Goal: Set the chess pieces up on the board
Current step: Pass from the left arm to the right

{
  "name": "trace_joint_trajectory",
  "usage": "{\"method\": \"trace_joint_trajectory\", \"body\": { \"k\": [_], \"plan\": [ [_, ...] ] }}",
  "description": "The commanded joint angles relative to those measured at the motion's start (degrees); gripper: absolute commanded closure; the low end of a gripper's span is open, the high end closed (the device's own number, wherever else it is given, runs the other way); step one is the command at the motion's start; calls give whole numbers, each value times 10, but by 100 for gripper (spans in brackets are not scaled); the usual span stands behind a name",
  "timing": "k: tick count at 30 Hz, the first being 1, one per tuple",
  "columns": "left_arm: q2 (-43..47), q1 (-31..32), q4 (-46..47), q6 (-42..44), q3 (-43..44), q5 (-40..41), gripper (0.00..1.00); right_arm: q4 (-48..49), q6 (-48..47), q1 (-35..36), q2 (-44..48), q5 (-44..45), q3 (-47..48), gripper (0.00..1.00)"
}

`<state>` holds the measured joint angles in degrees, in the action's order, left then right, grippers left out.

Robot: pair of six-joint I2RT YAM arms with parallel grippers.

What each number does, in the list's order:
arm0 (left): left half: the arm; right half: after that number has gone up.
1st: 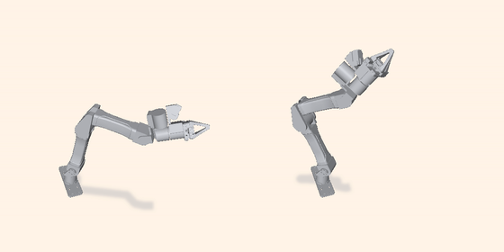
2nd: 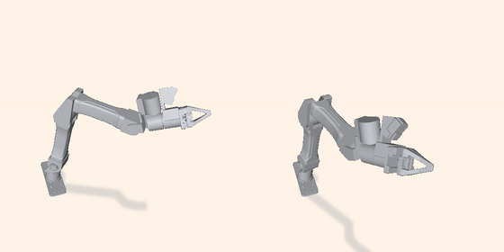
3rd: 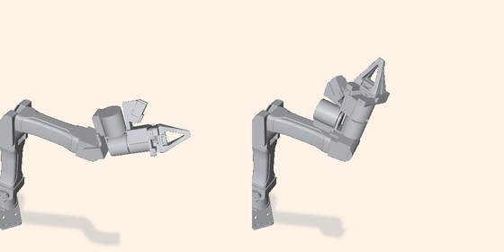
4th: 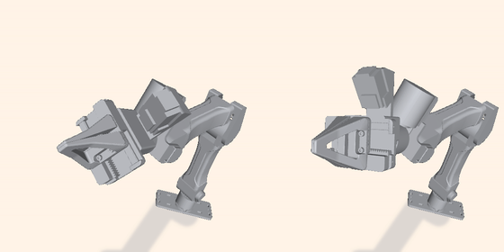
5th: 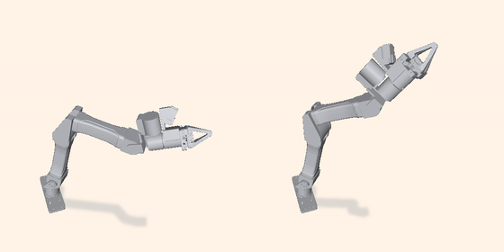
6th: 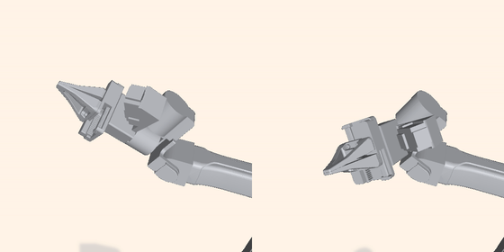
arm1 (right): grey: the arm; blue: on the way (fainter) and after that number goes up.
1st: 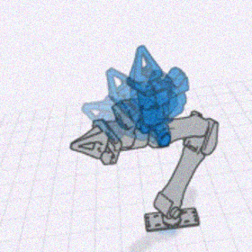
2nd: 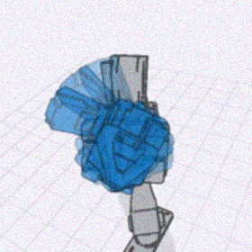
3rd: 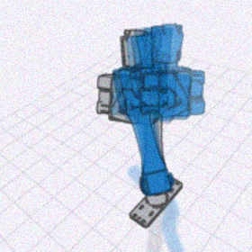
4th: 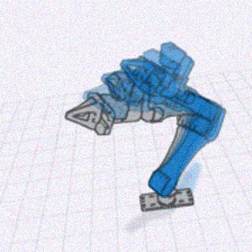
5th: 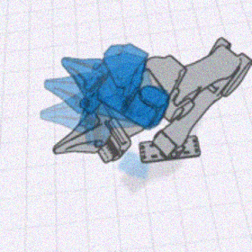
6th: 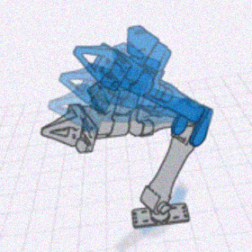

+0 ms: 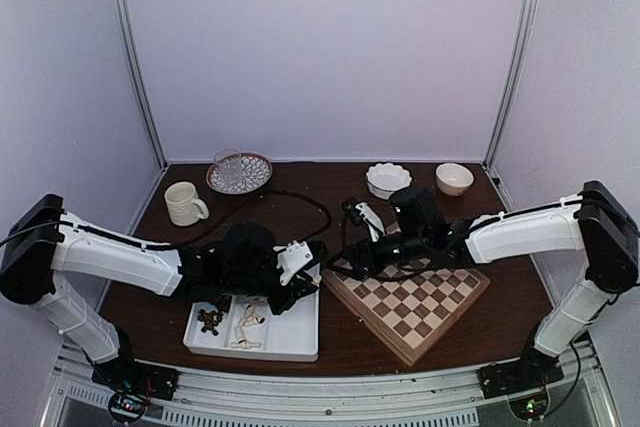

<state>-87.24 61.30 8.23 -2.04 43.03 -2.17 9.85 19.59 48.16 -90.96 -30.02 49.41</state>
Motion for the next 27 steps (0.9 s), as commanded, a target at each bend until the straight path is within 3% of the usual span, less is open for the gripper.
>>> {"method": "trace_joint_trajectory", "body": {
  "k": [1, 13, 27],
  "plan": [
    [-1, 9, 49, 37, -4, 13, 82, 30, 27, 7, -23, -54, 25, 29],
    [-5, 34, 50, 66, -2, 87, 82, 20, 28, 25, -55, -96, 52, 34],
    [-8, 53, 60, 86, -2, 132, 82, 6, 29, 33, -78, -111, 71, 54]
  ]
}}
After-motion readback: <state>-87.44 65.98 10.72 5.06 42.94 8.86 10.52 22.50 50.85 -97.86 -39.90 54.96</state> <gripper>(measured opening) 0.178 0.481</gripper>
